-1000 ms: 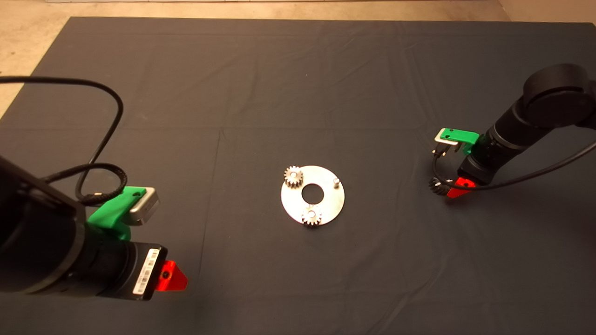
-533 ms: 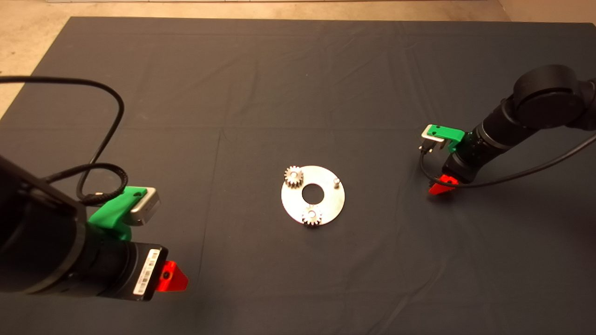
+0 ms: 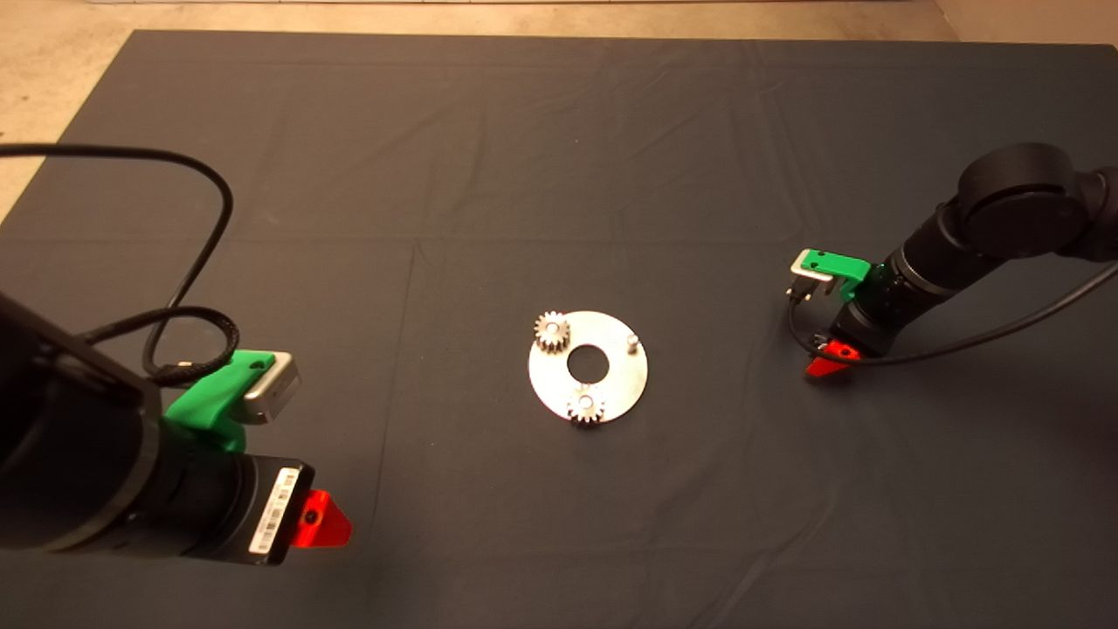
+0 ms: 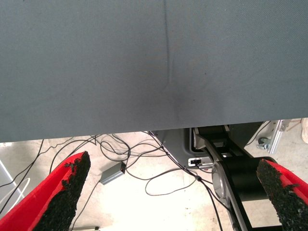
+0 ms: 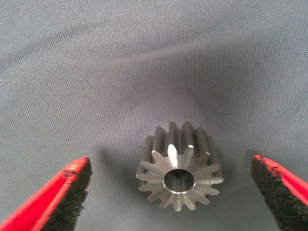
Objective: Install three planetary gears onto the carrier pins
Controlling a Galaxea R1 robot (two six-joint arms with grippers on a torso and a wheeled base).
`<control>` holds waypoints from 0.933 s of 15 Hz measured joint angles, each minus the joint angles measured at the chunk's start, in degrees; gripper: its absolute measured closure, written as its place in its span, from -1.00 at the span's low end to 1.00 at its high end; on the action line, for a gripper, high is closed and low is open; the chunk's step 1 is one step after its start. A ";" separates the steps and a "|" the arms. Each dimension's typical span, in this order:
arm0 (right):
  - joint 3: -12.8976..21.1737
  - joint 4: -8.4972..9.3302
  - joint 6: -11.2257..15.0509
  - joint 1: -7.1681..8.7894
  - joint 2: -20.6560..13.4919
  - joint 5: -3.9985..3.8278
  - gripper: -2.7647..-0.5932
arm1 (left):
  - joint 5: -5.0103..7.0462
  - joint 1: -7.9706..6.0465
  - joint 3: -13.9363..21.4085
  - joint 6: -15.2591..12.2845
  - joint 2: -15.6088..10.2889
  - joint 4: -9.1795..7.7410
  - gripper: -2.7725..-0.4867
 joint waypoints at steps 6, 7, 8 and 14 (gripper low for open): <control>-0.02 -0.07 -0.21 -0.02 -0.30 -0.01 -0.54 | 0.00 0.00 0.00 0.00 0.00 0.00 -0.75; -0.02 -0.09 -0.33 -0.02 -0.30 -0.01 -0.45 | 0.00 0.00 0.00 0.00 0.00 0.00 -0.75; -0.02 -0.11 -0.35 -0.02 -0.30 0.22 -0.41 | 0.00 0.00 0.00 0.00 0.00 0.00 -0.75; -0.02 -0.35 -2.54 -0.12 -0.30 0.82 -0.28 | 0.00 0.00 0.00 -0.01 -0.02 0.00 -0.75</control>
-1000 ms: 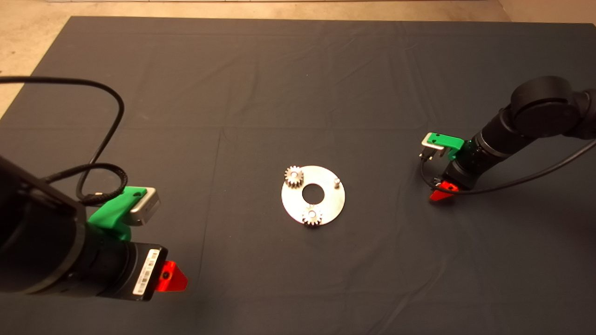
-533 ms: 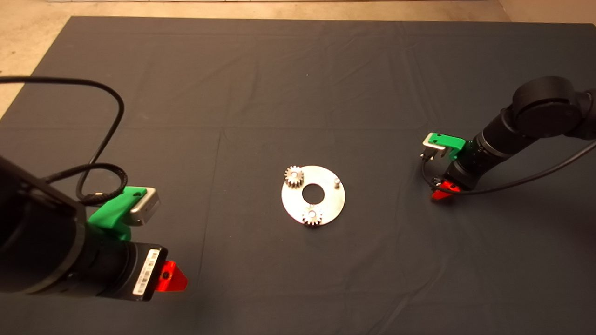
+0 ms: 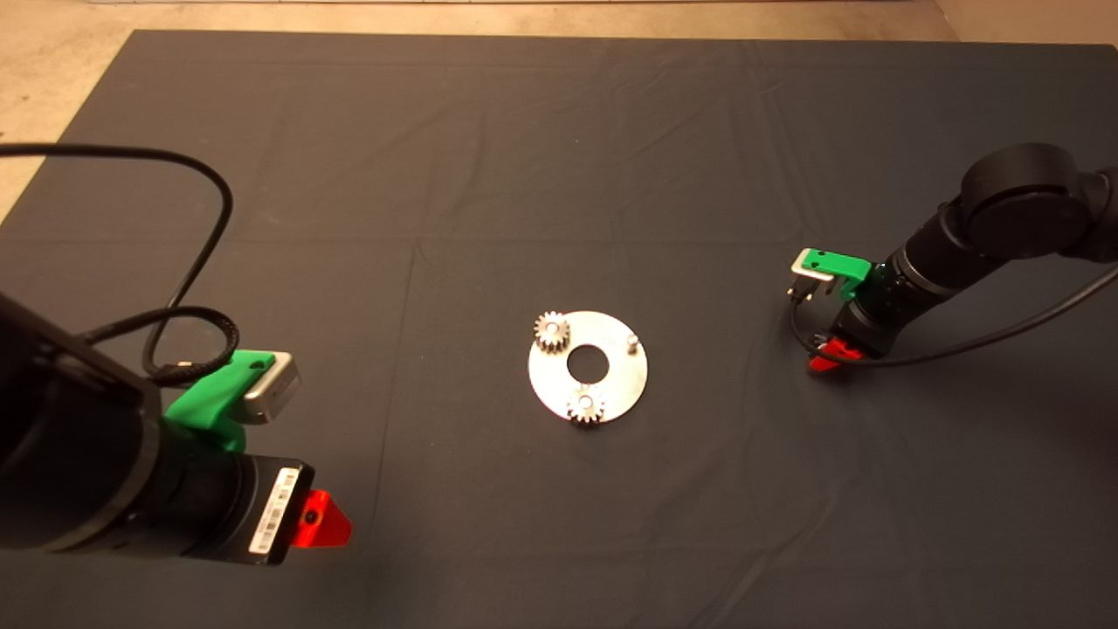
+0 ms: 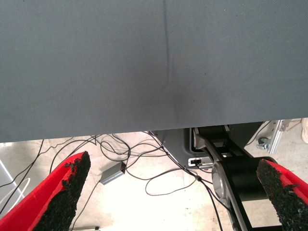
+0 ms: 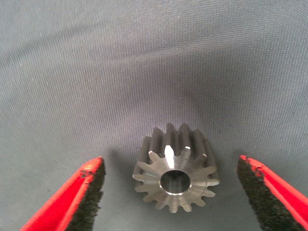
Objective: Install three planetary gears onto the carrier pins
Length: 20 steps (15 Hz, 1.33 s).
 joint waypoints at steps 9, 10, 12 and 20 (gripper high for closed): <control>0.00 -1.99 -3.44 -0.43 -0.17 0.02 -0.26 | 0.00 0.00 0.00 0.01 -0.28 -0.12 -0.75; 0.02 -2.05 -3.46 -0.43 -0.17 0.06 -0.19 | 0.00 0.00 0.00 0.01 -0.28 -0.15 -0.75; 0.02 -2.07 -3.45 -0.43 -0.17 0.05 -0.12 | 0.00 0.00 0.00 0.01 -0.28 -0.17 -0.75; 2.11 -2.10 -3.41 -0.43 -0.80 0.03 -0.12 | 0.00 0.00 0.00 0.01 -0.30 -0.20 -0.75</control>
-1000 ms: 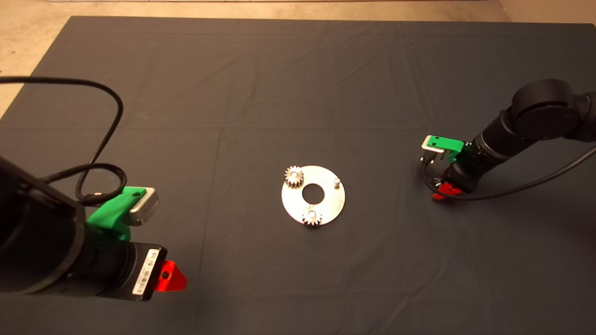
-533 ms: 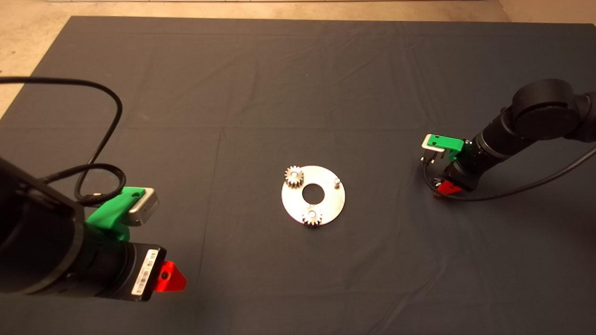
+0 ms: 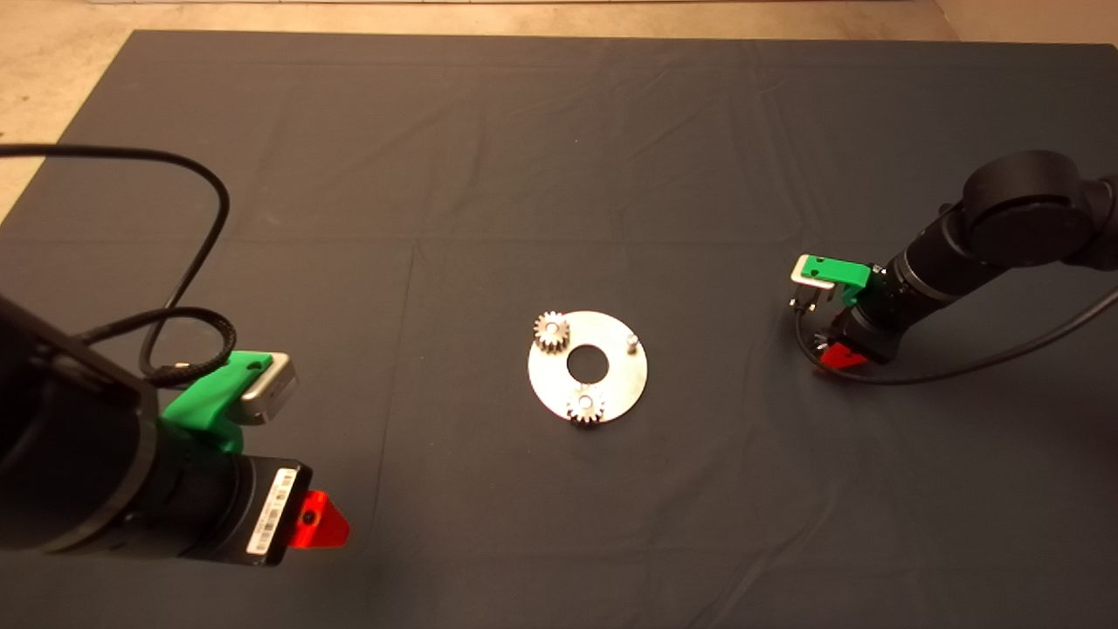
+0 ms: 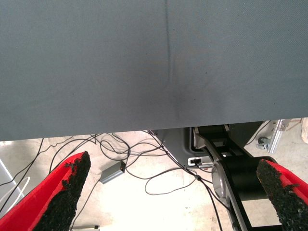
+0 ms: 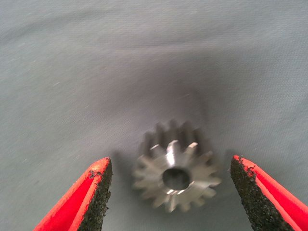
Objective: Install three planetary gears onto the carrier pins
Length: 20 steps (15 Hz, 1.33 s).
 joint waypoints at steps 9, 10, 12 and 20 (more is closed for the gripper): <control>0.03 -2.58 0.00 -1.39 -0.13 -0.06 -0.12 | 0.00 0.00 0.00 0.00 0.00 -0.02 -0.75; 0.03 -2.85 0.00 -1.39 -0.12 -0.05 -0.12 | 0.00 0.00 0.00 0.00 0.00 -0.02 -0.75; 0.03 -3.04 0.00 -1.39 -0.13 -0.01 -0.09 | 0.00 0.00 0.00 0.00 0.00 -0.02 -0.75; 0.03 -3.23 0.00 -1.39 -0.16 0.03 0.20 | 0.00 0.00 0.00 0.00 0.02 -0.02 -0.75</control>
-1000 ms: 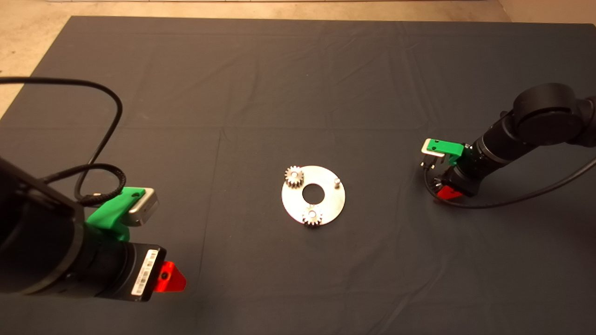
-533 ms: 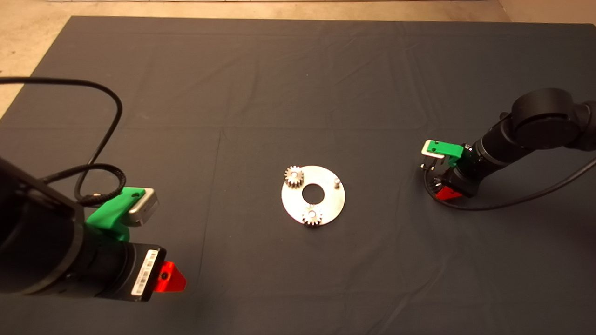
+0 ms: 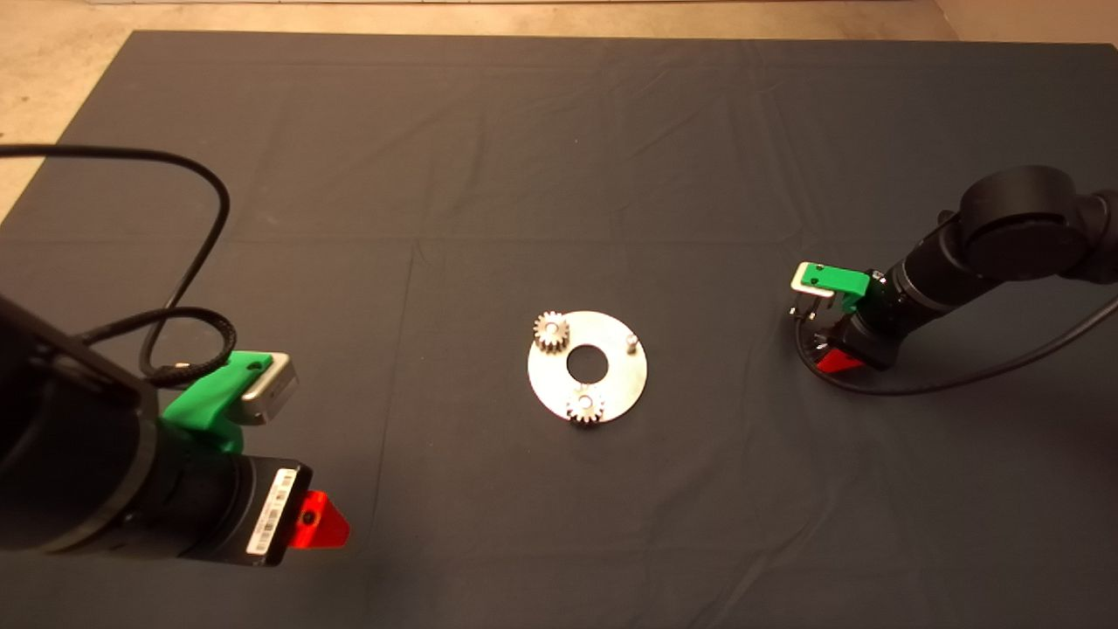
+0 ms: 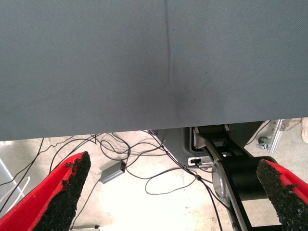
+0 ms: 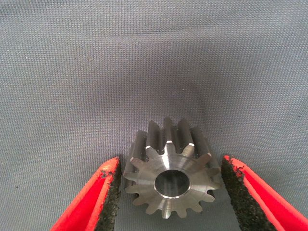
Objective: Install three planetary gears onto the carrier pins
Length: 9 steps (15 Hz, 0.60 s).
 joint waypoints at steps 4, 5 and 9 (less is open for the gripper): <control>0.00 0.00 0.00 0.00 0.00 0.00 0.34 | 0.00 0.00 0.00 0.00 -0.02 -0.01 -0.75; 0.00 0.00 0.00 0.00 0.00 0.00 0.39 | 0.00 0.00 0.00 0.00 -0.01 0.00 -0.75; 0.01 0.00 0.02 0.00 0.00 0.00 0.47 | 0.00 0.00 0.00 0.00 -0.02 -0.01 -0.75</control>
